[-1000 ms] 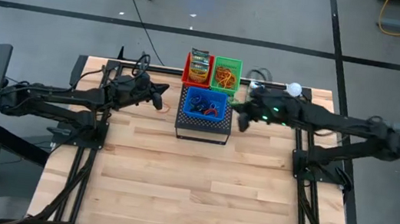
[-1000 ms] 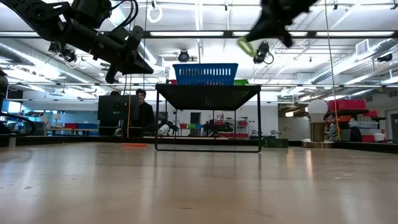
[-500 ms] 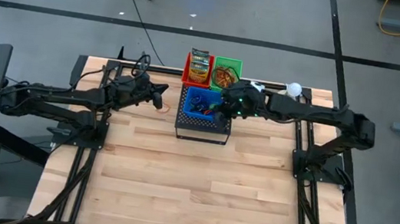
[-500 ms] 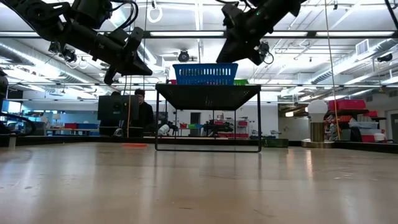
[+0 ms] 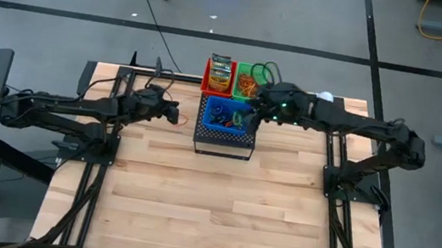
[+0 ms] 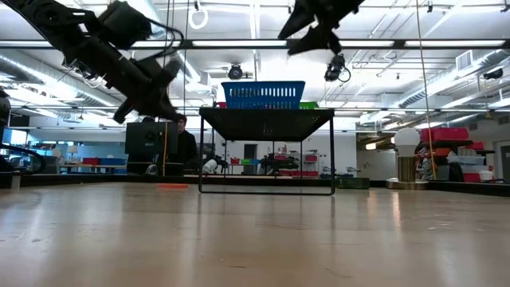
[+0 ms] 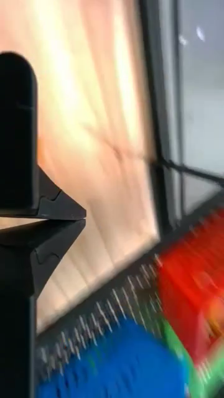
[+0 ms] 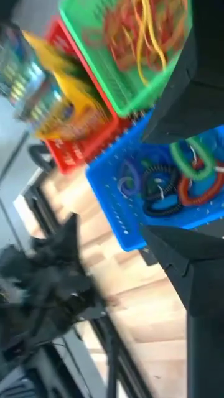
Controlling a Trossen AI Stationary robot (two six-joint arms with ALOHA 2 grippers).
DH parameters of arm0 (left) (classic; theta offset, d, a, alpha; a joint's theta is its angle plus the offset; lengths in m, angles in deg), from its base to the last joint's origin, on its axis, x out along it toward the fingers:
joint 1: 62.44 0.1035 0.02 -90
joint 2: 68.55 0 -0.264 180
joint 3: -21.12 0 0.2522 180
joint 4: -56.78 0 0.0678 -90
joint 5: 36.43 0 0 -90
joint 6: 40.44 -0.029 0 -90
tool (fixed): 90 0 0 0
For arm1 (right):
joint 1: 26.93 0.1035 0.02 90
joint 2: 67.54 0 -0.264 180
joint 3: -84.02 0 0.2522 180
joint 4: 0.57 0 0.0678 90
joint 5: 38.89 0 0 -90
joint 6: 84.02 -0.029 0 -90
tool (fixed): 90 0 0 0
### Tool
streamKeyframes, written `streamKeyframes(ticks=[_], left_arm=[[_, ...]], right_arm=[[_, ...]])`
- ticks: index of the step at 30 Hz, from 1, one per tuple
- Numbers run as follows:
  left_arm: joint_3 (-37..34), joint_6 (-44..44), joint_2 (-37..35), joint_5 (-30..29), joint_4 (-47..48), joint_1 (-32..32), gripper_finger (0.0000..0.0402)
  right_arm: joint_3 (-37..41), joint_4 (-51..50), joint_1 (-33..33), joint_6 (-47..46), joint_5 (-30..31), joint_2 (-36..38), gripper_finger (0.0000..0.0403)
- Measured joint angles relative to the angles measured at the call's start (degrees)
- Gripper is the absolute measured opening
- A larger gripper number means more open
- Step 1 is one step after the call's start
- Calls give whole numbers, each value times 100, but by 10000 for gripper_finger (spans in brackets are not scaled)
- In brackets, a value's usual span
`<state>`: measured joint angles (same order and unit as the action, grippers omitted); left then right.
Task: Pick & Place Office Desk Supplies
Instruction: Put the orange rubber band into the green bin on the shelf
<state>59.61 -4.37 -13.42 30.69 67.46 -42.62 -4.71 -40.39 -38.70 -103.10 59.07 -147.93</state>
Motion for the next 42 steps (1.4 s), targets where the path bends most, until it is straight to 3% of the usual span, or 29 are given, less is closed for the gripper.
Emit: streamKeyframes(ticks=[5, 12, 17, 24, 28, 35, 42], left_arm=[[203, 298, 411, -159, 980, 51, 47], [627, 863, 1644, 265, 1501, 314, 119], [755, 1579, 2333, 188, 1664, 517, 124], [762, 1520, 2864, 297, 1450, 575, 124], [769, 1463, 3022, 162, 1335, 570, 106], [782, 844, 3103, 135, 1244, 566, 11], [760, 857, 2365, -81, 1557, 361, 4]], right_arm=[[-7, -159, -10, 52, 191, 524, 190], [-7, -613, -6, -144, 271, 970, 167], [-5, -656, -4, -119, 375, 1059, 169], [-1, -680, -4, -72, 387, 1086, 169], [-1, -678, -4, -46, 413, 1086, 169], [-1, -677, -4, 8, 431, 1086, 169], [1, -675, -4, 32, 436, 1143, 169]])
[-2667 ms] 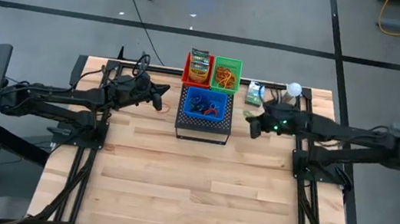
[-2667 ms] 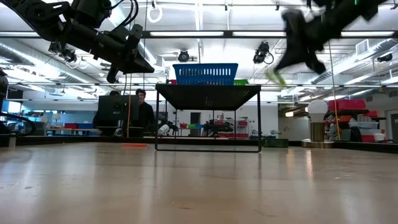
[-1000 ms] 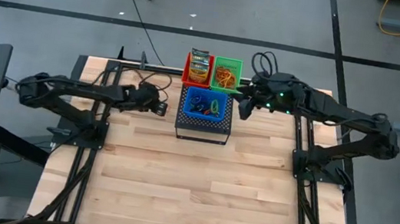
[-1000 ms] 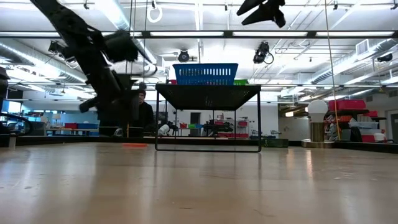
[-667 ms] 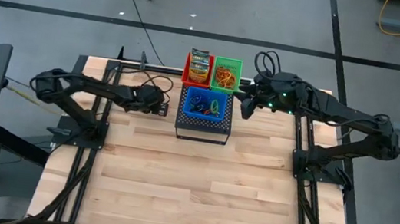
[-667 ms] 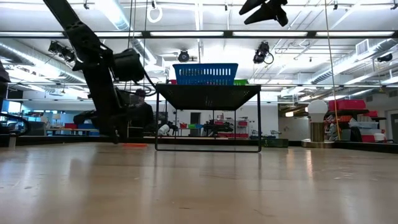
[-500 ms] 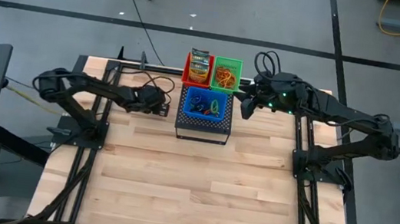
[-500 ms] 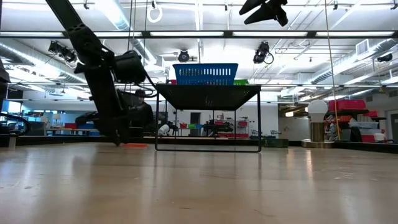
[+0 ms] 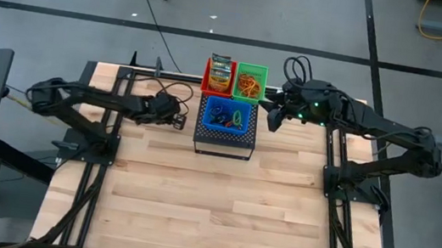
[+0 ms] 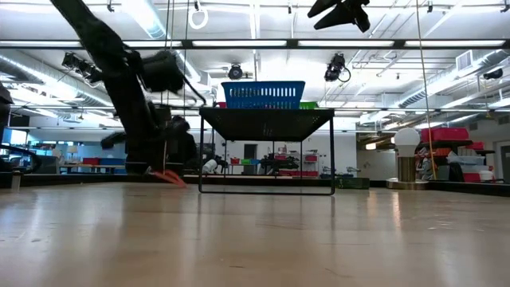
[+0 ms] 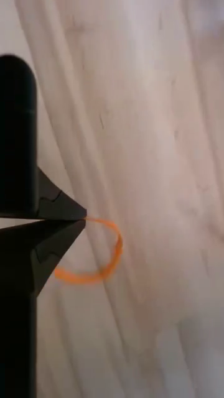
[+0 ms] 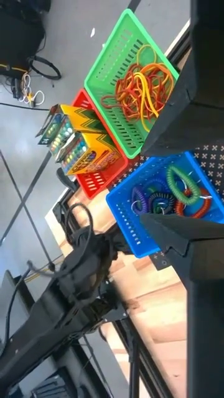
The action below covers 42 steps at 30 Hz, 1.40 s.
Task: Pick & Place Office Desk Supplies
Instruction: Put the orange rubber band into the green bin on the shelf
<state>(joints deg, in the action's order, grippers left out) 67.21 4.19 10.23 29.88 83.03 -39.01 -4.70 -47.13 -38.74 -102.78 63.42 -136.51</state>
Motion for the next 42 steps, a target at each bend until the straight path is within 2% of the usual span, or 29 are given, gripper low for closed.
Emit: streamKeyframes(ticks=[3, 7, 12, 16, 21, 25, 31, 35, 42], left_arm=[[-9, 16, -584, -245, 389, -136, 4], [-9, -357, -1469, -512, 391, -419, 3], [-7, -1428, -2348, -750, -204, -937, 3], [0, -1989, -2701, -706, -923, -1317, 2], [371, -2383, -2601, -649, -1232, -1637, 2], [819, -2734, -2339, -703, -1226, -1797, 2], [1227, -3130, -1925, -609, -1218, -1822, 2], [1265, -2990, -1857, -593, -1281, -1717, 2], [1269, -3318, -1706, -11, -2548, -1579, 2]], right_arm=[[0, -24, -4, -30, 1, 31, 169], [0, -33, -4, -42, -3, 31, 169], [2, -8, -7, -211, -310, -36, 169], [-7, 96, -4, -298, -708, -182, 169], [-2, 522, 13, -305, -1040, -437, 173], [1, 651, 5, -301, -1097, -548, 197], [2, 690, -65, -282, -1139, -579, 241], [2, 650, -72, -280, -1231, -659, 251], [2, 1554, -63, -188, -1807, -1099, 251]])
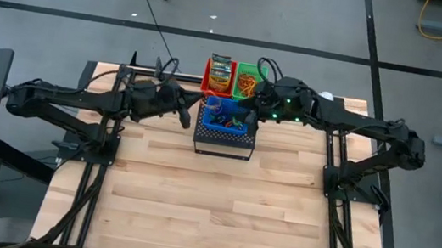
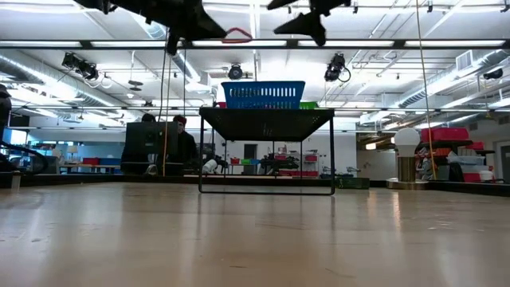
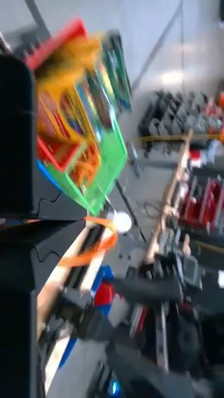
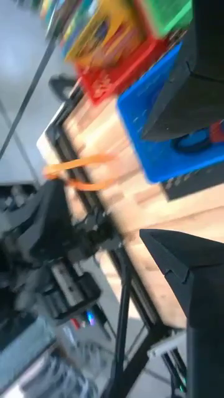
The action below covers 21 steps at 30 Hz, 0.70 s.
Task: Pick & Place Office Desk Supplies
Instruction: Put the orange rubber band into the green bin on the shelf
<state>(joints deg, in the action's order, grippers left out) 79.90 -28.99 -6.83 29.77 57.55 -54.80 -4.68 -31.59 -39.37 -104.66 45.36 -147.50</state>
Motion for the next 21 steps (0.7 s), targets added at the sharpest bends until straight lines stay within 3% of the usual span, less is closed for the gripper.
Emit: streamKeyframes(ticks=[7, 15, 21], left_arm=[[219, 41, 492, 128, -323, -149, 2], [644, -75, 914, 262, -377, -279, 2], [739, -76, 961, 340, -538, -282, 2]], right_arm=[[0, 865, 8, 207, -33, -305, 251], [0, 911, 8, 305, -13, -341, 247], [0, 890, 6, 312, 106, -341, 187]])
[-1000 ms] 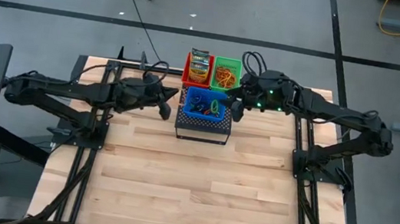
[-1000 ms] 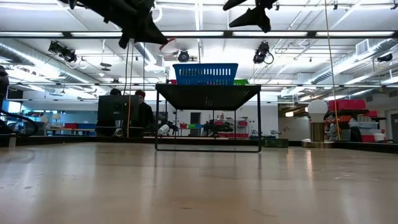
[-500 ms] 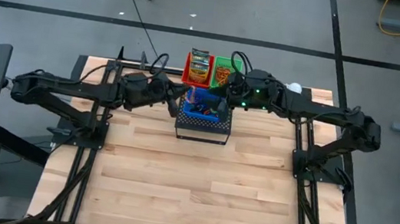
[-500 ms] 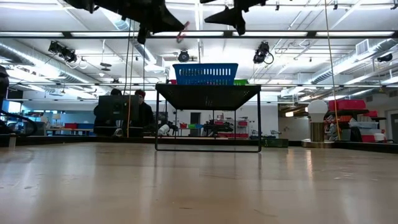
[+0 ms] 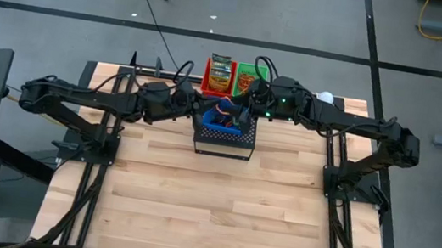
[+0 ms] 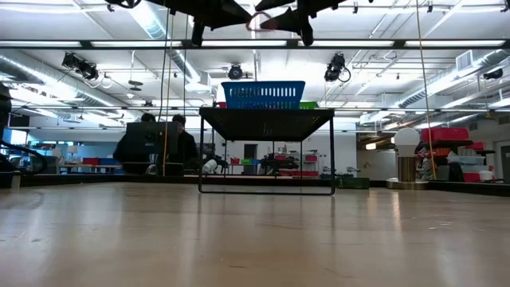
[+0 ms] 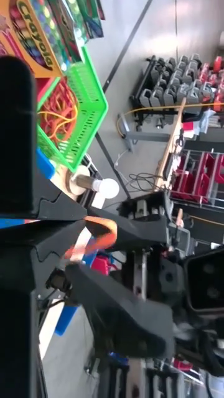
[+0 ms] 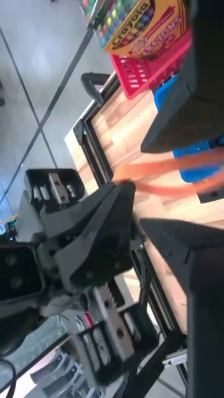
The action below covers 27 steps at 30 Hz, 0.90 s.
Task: Pick & Place Office Desk Supplies
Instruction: Put the orange rubber band into the green bin on the shelf
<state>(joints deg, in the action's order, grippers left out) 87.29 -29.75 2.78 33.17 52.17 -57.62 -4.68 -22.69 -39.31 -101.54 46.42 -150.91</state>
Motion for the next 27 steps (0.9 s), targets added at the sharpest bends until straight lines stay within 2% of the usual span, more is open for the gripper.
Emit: streamKeyframes(ticks=[8, 11, 16, 20, 27], left_arm=[[10, 49, -2, 63, -33, 2, 4], [10, 51, -2, 67, -17, 0, 20], [10, 48, -229, -227, 361, 13, 67], [10, 47, -480, -572, 699, 15, 100], [10, 45, -570, -380, 883, 0, 108]], right_arm=[[0, 2, -11, 26, 37, 2, 59], [0, -47, -36, 46, 39, 15, 13], [-8, -325, -295, -152, 75, 175, 10], [-121, -867, -713, -55, 534, 209, 5], [-192, -1231, -1763, 317, 769, -262, 3]])
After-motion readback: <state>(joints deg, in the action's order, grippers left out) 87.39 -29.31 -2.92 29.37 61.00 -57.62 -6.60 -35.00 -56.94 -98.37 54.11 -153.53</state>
